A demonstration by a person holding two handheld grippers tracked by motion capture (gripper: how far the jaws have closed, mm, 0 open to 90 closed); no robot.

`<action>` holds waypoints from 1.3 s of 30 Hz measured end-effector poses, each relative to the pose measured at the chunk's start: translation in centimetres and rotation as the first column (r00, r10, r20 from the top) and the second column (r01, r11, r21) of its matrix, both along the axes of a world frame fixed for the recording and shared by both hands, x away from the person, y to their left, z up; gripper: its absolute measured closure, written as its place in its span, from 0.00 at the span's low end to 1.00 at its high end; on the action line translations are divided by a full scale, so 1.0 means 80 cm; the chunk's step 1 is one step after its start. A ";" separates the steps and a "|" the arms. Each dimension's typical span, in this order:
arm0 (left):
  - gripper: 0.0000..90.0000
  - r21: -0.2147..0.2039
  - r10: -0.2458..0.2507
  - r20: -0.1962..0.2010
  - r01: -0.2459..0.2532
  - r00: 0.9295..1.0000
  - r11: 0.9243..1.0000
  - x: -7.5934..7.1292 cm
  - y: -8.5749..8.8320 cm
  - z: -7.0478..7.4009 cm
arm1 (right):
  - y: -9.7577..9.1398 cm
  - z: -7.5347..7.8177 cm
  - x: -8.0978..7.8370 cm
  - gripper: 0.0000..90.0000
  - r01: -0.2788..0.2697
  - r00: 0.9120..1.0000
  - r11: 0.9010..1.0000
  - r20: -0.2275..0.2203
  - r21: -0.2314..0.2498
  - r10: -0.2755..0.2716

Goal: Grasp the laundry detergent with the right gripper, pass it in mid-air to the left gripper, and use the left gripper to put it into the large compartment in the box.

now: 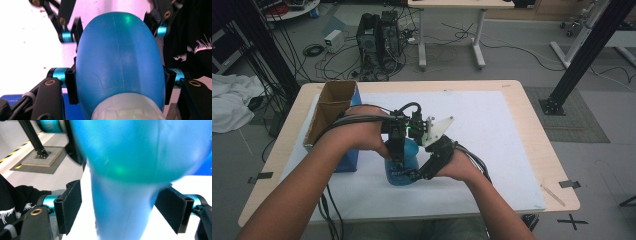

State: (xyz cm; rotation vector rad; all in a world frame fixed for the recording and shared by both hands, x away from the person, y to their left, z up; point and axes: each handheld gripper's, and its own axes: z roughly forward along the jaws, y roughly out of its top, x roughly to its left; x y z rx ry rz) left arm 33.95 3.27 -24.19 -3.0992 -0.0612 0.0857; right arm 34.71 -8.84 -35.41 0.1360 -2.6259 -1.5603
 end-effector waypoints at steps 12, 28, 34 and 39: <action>0.42 -0.018 0.094 0.042 -0.093 0.995 0.996 0.011 0.025 0.029 | -0.026 0.027 0.004 0.15 0.018 0.999 0.999 0.051 -0.048 -0.016; 0.42 -0.050 0.292 0.049 -0.289 0.955 0.956 0.041 0.066 0.091 | -0.046 0.046 0.011 0.14 0.001 0.990 0.990 0.140 -0.143 0.019; 0.42 -0.064 0.383 0.054 -0.380 0.922 0.923 0.049 0.084 0.112 | -0.048 0.046 0.010 0.14 0.000 0.990 0.986 0.136 -0.169 0.023; 0.42 -0.074 0.435 0.051 -0.431 0.899 0.899 0.053 0.097 0.129 | -0.049 0.045 0.012 0.14 0.004 0.991 0.984 0.131 -0.179 0.020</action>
